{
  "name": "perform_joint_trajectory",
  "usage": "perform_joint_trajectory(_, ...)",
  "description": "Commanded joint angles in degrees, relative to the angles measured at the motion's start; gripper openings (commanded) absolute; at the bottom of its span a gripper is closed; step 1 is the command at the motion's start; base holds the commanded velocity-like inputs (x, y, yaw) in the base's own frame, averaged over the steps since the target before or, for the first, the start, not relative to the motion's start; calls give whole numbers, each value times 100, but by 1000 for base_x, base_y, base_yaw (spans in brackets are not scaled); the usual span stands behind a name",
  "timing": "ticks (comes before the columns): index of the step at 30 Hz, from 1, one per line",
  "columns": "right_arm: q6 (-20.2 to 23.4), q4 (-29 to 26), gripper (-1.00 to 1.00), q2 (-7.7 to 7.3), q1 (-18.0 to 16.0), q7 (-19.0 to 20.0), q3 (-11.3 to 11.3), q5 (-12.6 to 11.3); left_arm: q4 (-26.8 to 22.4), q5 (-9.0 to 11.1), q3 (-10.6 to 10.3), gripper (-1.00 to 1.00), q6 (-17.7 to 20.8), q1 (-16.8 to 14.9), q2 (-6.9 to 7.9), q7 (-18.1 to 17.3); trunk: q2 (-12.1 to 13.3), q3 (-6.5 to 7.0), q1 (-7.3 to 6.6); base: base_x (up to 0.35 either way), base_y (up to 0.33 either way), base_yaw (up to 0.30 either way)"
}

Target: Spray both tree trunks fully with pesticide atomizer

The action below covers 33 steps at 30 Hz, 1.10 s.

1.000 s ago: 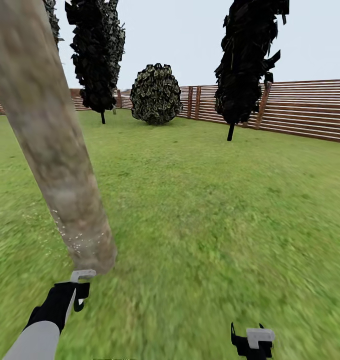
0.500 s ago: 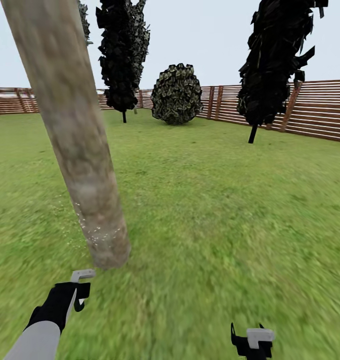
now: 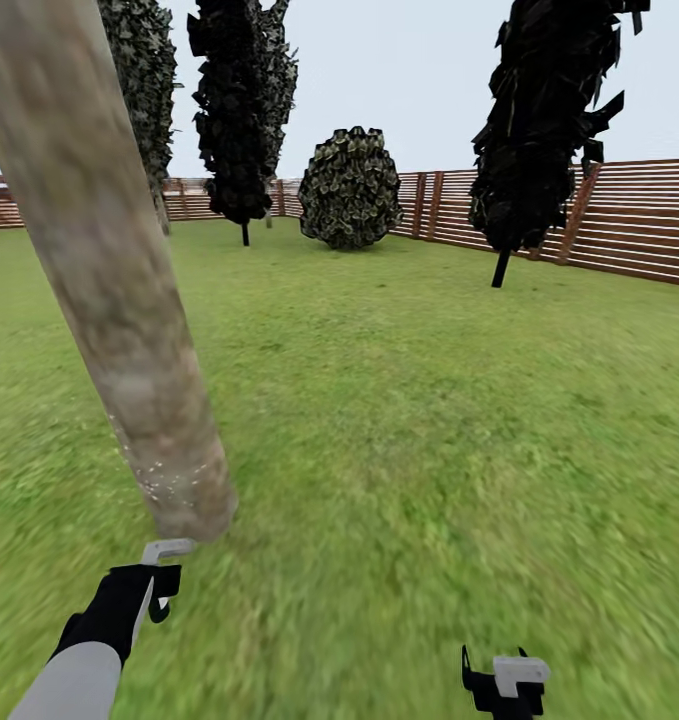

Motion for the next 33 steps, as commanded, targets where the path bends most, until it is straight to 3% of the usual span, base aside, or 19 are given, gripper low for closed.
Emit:
perform_joint_trajectory(1,0,0,100,0,0,0,-1,0,0,0,0,-100,0,0,0,0,0,0,0,89,-264,0)
perform_joint_trajectory(8,0,-9,100,1,0,-2,6,-9,-2,9,0,-100,0,0,0,0,0,0,0,89,-264,23)
perform_joint_trajectory(20,0,0,100,6,0,0,6,-2,-12,16,0,-100,-12,1,9,9,0,0,0,57,-268,266)
perform_joint_trajectory(28,0,-8,100,0,0,-6,-1,-4,-109,17,0,-100,-16,-38,8,-48,0,0,0,-145,-184,279)
perform_joint_trajectory(33,0,-7,100,0,0,-7,-1,-3,-249,25,-171,-100,64,-127,8,-69,0,0,0,-21,-15,250)
